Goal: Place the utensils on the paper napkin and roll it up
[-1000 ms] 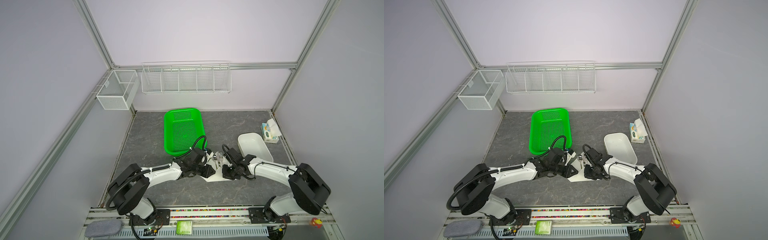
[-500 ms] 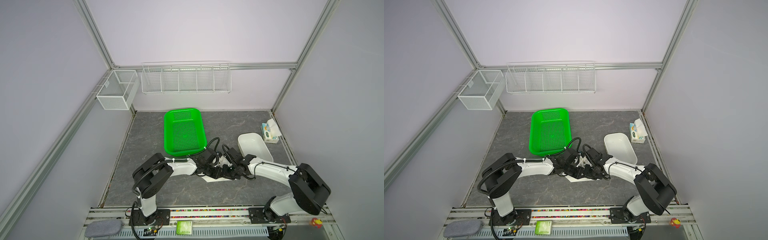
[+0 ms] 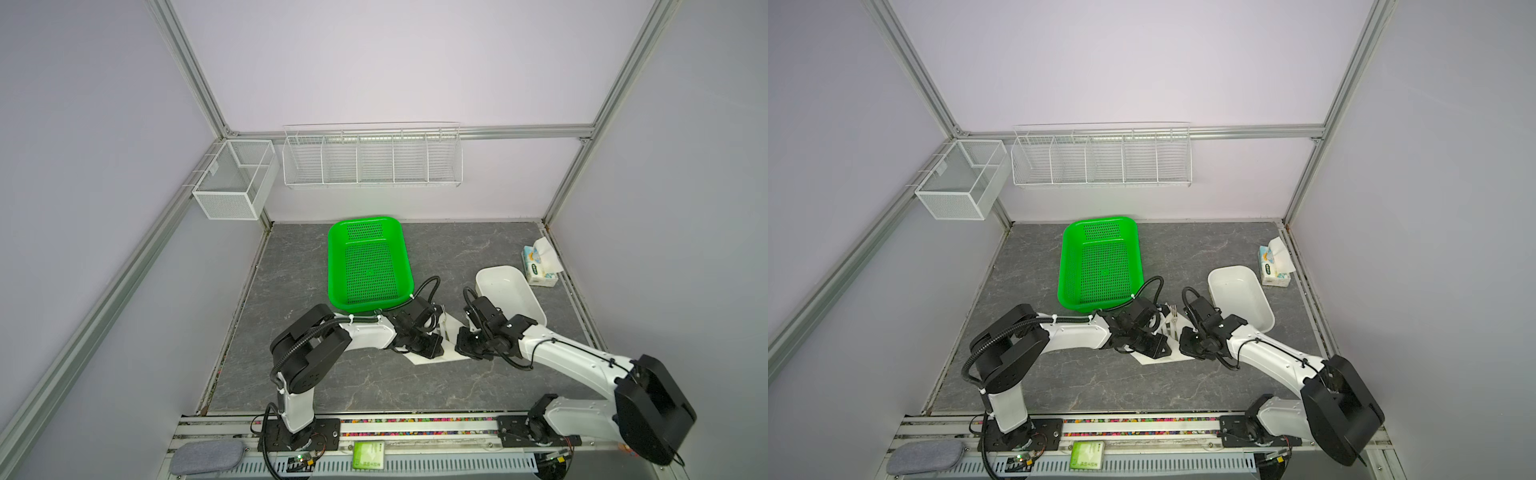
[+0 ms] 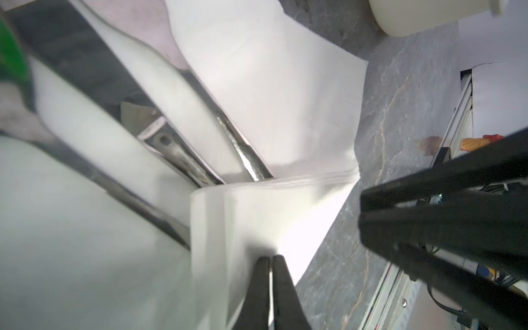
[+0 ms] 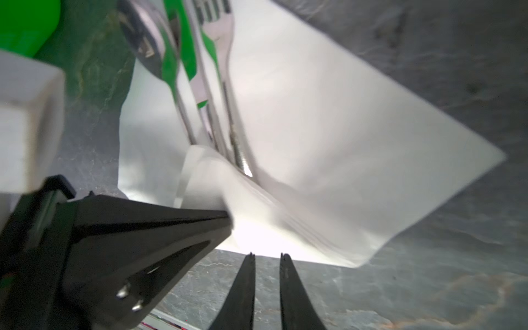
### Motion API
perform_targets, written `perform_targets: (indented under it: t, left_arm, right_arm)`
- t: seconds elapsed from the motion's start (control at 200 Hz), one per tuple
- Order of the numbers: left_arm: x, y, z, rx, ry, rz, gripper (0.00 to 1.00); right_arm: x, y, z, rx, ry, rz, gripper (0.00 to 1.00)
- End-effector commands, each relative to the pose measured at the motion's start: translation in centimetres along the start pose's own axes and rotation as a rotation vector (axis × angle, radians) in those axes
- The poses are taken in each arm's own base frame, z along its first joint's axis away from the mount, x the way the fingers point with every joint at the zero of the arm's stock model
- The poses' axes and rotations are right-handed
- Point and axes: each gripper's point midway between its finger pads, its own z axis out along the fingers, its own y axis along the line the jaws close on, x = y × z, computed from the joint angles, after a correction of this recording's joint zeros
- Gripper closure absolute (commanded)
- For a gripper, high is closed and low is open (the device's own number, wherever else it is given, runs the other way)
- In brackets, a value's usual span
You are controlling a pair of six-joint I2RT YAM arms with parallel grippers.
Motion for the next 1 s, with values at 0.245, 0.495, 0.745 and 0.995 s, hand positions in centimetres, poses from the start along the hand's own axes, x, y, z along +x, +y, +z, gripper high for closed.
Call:
perform_targets:
  t: [0.245,0.495,0.745,0.995]
  left_arm:
    - [-0.5,-1.4,0.0,0.005,0.009,0.061,0.92]
    - [-0.1,-2.9,0.6,0.054,0.042,0.099,0.91]
    - [0.2,-3.0,1.3,0.061,0.065,0.105,0.90]
    - [-0.1,-2.4,1.7,0.028,0.064,0.096,0.90]
  right_arm:
    - [0.7,0.0,-0.1,-0.164,0.047,0.058,0.78]
    - [1.0,-2.5,0.3,-0.032,0.047,0.094,0.79]
    - [0.6,-3.7,0.4,-0.032,0.034,0.146,0.78]
    - [-0.2,-4.8,0.2,-0.028,0.015,0.189,0.75]
